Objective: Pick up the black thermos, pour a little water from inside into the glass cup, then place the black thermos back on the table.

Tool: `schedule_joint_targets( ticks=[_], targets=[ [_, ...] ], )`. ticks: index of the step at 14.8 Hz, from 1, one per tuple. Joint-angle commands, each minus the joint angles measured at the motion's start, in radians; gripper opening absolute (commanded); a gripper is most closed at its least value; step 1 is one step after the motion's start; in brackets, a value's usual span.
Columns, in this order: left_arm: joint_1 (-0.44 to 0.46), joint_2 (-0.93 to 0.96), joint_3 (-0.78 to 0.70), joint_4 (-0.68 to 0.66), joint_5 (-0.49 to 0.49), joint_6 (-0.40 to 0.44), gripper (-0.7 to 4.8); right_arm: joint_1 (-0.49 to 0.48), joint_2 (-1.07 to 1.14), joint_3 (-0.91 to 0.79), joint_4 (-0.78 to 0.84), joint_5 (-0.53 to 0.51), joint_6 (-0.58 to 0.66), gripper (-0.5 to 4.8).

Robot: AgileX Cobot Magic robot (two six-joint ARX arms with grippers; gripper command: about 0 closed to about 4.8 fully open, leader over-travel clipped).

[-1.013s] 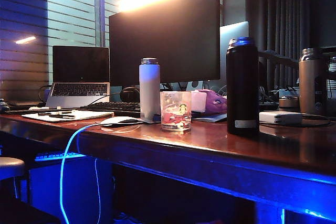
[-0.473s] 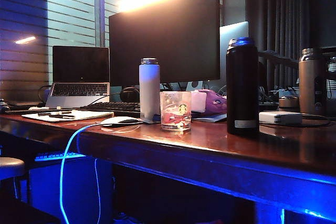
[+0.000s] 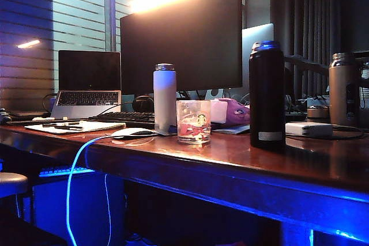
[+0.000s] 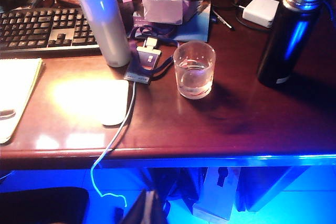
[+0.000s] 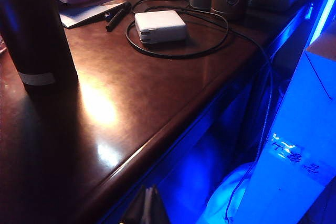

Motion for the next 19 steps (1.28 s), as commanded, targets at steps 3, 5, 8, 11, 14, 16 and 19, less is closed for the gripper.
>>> schedule_joint_targets(
  ticks=[3, 5, 8, 11, 14, 16, 19],
  targets=[
    [0.001, -0.004, 0.005, 0.066, -0.141, 0.040, -0.05, 0.000, -0.001, 0.000, -0.004, 0.001, 0.004, -0.01],
    [0.001, -0.018, 0.003, 0.091, -0.293, -0.002, -0.05, 0.000, -0.001, 0.000, -0.004, 0.001, 0.004, -0.01],
    [0.079, -0.091, -0.060, 0.215, -0.231, -0.049, -0.05, 0.000, -0.001, 0.000, -0.004, 0.001, 0.004, -0.01],
    [0.169, -0.255, -0.320, 0.475, -0.174, -0.188, -0.05, 0.000, -0.001, 0.000, -0.004, 0.001, 0.004, -0.01],
    [0.167, -0.403, -0.566, 0.560, -0.204, -0.238, -0.05, 0.000, -0.001, 0.000, -0.004, 0.001, 0.004, -0.01],
    [0.167, -0.514, -0.727, 0.631, -0.205, -0.296, -0.05, 0.000, -0.001, 0.000, -0.004, 0.001, 0.004, -0.01],
    [0.167, -0.710, -0.987, 0.758, -0.279, -0.349, -0.05, 0.000, -0.001, 0.000, -0.004, 0.001, 0.004, -0.01]
  ],
)
